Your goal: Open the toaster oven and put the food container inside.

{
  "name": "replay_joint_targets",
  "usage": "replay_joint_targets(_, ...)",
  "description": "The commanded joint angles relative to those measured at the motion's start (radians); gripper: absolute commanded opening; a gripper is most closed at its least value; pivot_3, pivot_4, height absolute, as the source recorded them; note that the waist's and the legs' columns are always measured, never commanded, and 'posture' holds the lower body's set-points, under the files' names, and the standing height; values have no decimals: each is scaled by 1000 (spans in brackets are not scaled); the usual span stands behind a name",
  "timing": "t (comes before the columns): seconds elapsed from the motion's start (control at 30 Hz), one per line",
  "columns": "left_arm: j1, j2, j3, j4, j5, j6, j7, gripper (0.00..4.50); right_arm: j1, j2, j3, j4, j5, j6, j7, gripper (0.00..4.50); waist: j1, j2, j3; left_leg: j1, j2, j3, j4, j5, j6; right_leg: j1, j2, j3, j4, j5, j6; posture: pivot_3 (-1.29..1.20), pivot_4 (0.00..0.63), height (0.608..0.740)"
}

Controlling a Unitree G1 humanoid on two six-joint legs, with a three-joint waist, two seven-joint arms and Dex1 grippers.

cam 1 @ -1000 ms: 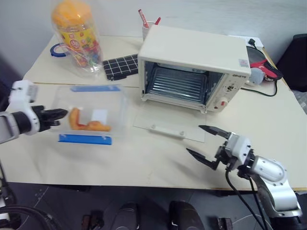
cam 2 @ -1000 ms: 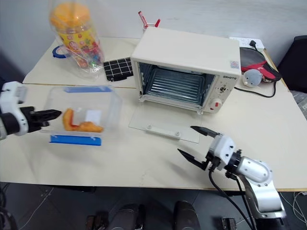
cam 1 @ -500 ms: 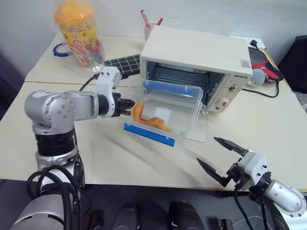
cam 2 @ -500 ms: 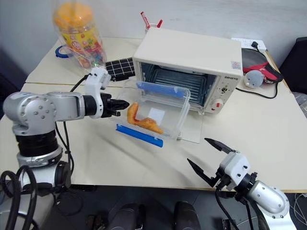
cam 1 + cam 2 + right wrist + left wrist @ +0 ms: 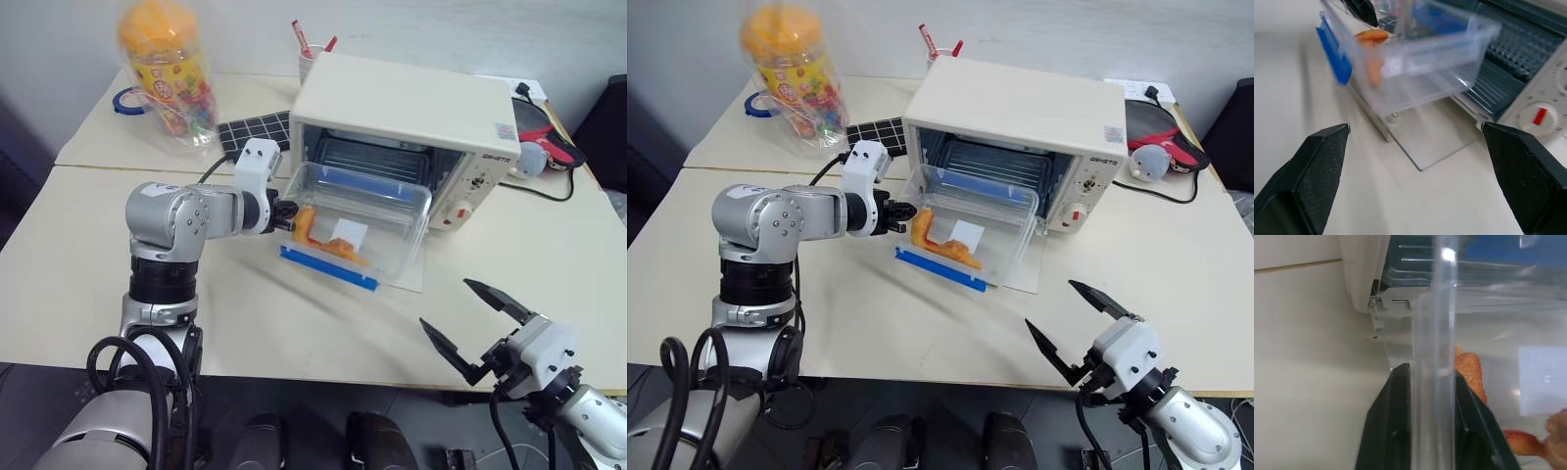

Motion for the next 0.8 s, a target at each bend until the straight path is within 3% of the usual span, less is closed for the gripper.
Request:
replay_joint_targets(0.03,-25,-9,-11,-9,22,-38,-23,1919,1,9,-13,-54,8,8,-19,4500,0,0,0,0,0,0,0,0,0,0,0,0,0,0,0,0,150,740)
replay_joint_targets(0.27,-34,15,21,-40,-17,-86,-132,4087,1,11,-17,-55,10,14,-23,4500,1,0,0,0,0,0,0,0,0,0,0,0,0,0,0,0,150,740)
replay_joint_targets(0.43,-3,155,34,-61,-63,-144,-312,4087,-1,-3,-44,-57,37,24,-13,4500,-6,0,0,0,1,0,0,0,0,0,1,0,0,0,0,0,150,740)
replay_joint_targets(0.57,73,347,42,-22,-93,-236,-541,4087,-16,-49,-46,-81,108,105,19,4500,-7,1,0,1,1,0,0,0,-1,0,2,1,0,0,0,0,150,740)
replay_joint_targets(0.7,238,498,44,42,-69,-506,-821,3235,-67,-117,50,-112,155,286,27,3623,-13,1,0,1,3,0,0,0,-1,0,2,0,0,-1,-2,0,150,740)
replay_joint_targets(0.8,390,545,-15,65,25,-786,-966,2291,-133,-137,160,-103,142,340,60,2577,-10,2,0,1,3,0,0,0,-1,0,2,0,0,-1,-2,0,150,740)
